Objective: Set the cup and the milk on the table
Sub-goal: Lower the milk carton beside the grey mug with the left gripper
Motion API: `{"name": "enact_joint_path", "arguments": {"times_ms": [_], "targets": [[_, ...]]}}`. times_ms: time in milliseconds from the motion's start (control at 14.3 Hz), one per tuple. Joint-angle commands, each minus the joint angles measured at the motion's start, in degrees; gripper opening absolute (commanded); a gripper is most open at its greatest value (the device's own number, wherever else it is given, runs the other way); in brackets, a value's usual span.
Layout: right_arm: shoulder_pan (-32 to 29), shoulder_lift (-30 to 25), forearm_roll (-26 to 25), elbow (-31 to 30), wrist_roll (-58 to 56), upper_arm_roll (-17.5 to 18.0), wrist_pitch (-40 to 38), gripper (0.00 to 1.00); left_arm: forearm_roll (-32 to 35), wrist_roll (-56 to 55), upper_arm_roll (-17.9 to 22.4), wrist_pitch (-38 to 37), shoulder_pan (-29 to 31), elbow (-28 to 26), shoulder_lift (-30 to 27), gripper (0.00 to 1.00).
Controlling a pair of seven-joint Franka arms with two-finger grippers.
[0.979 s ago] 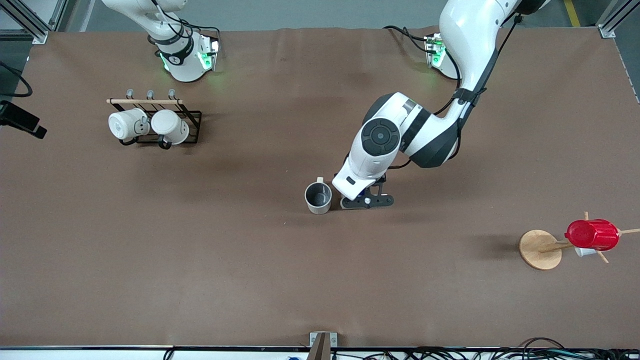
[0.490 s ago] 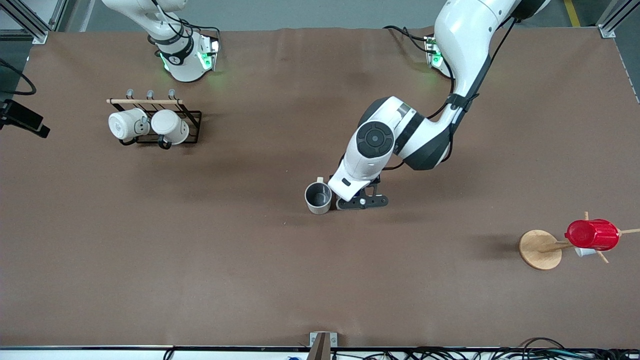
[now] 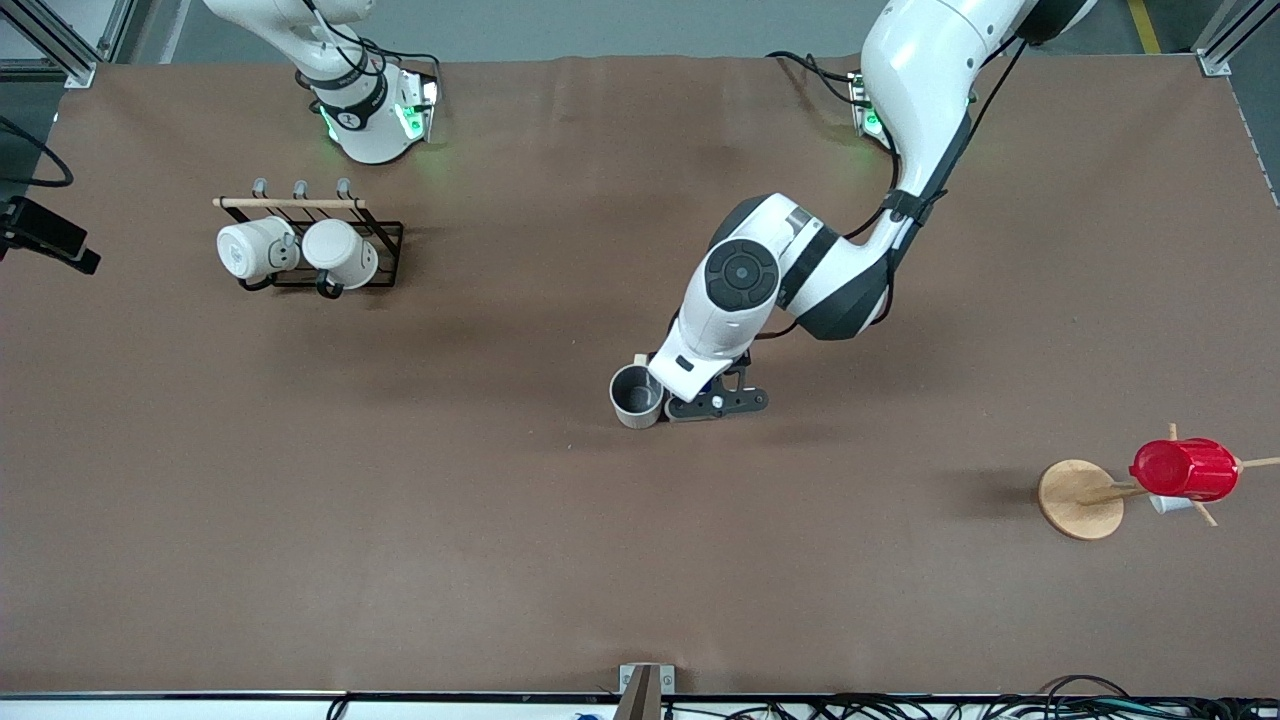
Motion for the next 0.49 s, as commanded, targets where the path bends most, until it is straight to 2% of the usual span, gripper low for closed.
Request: {"name": "enact_joint_path", "arguments": {"times_ms": [0,210,420], "targets": [[-0.07,-0.91,0.64,-0.83,-0.60,-0.16,-0.09,1.00,0.89,-1.30,-0.02,2.13,-1.21,0.36,1.77,1.00],[-0.16,-0.91,0.64,-0.91,-0.51,-0.16,-0.09,1.00,1.15,-1.13,-0.02,0.47,-0.07,0.45,-1.64,1.00],[-0.24,-0.91,0.64,-0.91,-0.42,-0.16,-0.09,1.00,1.15,-0.25,0.86,-6.37,2.38,2.37,-7.79,1.00]]}}
